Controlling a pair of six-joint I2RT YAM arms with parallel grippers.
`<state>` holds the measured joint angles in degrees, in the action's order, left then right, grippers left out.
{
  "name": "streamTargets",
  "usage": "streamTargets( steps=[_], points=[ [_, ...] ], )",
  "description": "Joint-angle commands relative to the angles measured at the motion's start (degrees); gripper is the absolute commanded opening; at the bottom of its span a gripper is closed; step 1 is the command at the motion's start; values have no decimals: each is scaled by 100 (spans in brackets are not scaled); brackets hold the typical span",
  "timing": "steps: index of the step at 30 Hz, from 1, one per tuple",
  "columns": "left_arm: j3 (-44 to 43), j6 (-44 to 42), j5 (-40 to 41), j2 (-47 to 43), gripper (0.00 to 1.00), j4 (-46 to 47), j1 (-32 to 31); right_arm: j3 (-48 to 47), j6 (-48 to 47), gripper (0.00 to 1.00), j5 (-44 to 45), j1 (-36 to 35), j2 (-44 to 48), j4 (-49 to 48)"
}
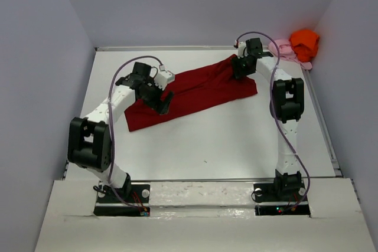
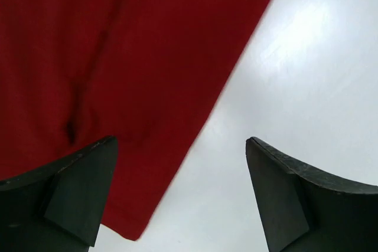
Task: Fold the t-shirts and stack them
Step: Fold the tshirt
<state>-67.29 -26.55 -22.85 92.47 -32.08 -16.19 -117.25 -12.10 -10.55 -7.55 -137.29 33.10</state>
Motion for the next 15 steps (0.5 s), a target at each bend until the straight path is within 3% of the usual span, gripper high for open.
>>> streamTargets(
  steps=[1, 2, 5, 8, 15],
  points=[
    [-645, 948, -114, -1142, 99, 1271, 282, -34, 129, 63, -246, -70, 326, 73],
    [-611, 1123, -88, -1265, 99, 1953, 326, -52, 155, 63, -264, -71, 300, 82],
    [-444, 1538, -18, -1555, 99, 2791, 484, -166, 234, 63, -421, -71, 168, 223],
    [109, 1424, 796, -1994, 99, 3363, 485, -298, 269, 63, -642, -71, -7, 451],
    [541, 1652, 615, -2602, 99, 3375, 493, -1527, 68, 62, 140, -71, -815, 425]
  ],
)
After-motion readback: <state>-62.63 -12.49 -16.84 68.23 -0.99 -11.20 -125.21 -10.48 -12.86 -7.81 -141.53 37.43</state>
